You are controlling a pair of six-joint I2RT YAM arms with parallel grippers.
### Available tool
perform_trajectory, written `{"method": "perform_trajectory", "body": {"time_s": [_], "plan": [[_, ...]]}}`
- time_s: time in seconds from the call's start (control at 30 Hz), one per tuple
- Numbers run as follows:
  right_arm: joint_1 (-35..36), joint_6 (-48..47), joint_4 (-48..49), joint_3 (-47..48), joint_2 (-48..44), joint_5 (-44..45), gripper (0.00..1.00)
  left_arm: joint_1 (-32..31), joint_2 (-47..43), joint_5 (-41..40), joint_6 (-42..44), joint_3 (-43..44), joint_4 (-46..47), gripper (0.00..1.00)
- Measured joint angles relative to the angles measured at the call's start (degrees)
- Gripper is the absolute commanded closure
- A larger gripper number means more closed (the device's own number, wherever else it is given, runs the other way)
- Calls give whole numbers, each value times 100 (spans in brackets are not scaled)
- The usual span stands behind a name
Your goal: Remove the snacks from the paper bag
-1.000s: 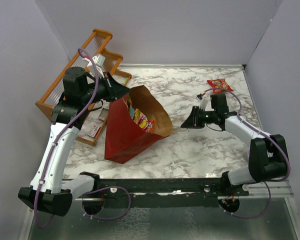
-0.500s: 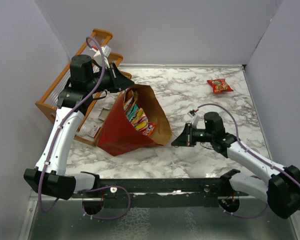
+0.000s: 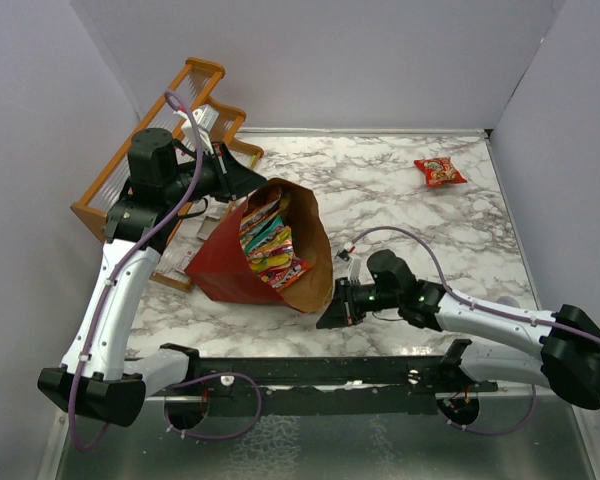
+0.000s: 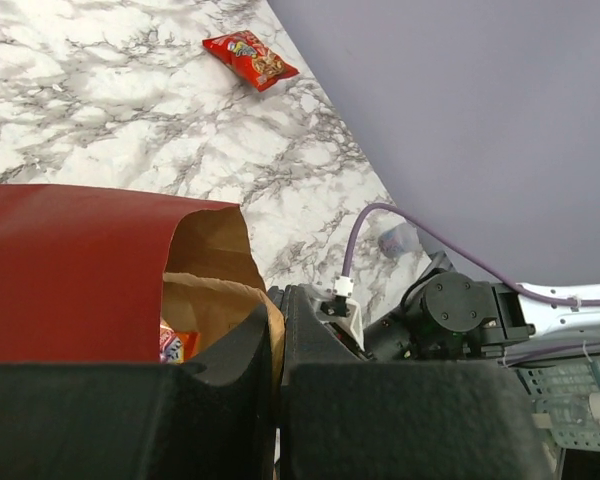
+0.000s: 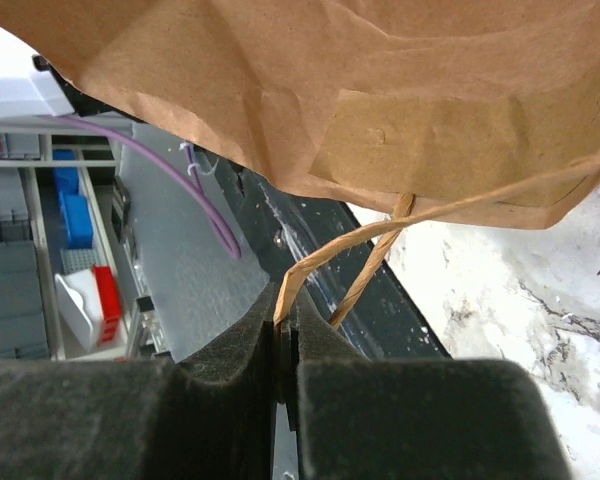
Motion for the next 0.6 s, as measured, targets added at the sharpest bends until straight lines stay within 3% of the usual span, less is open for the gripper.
{"method": "perform_trajectory", "body": {"time_s": [0.07,0.4,0.6], "plan": [[13,-42,-96,9,-24,219,86,0,-94,2,-22,-66,-9,100],[22,-820,-2332,918,-826,2612,35,0,-345,2,-39,-291,-96,100],[22,-1620,-3095,1834,-890,3753,29,0,-439,2,-153,-551,-42,100]]}}
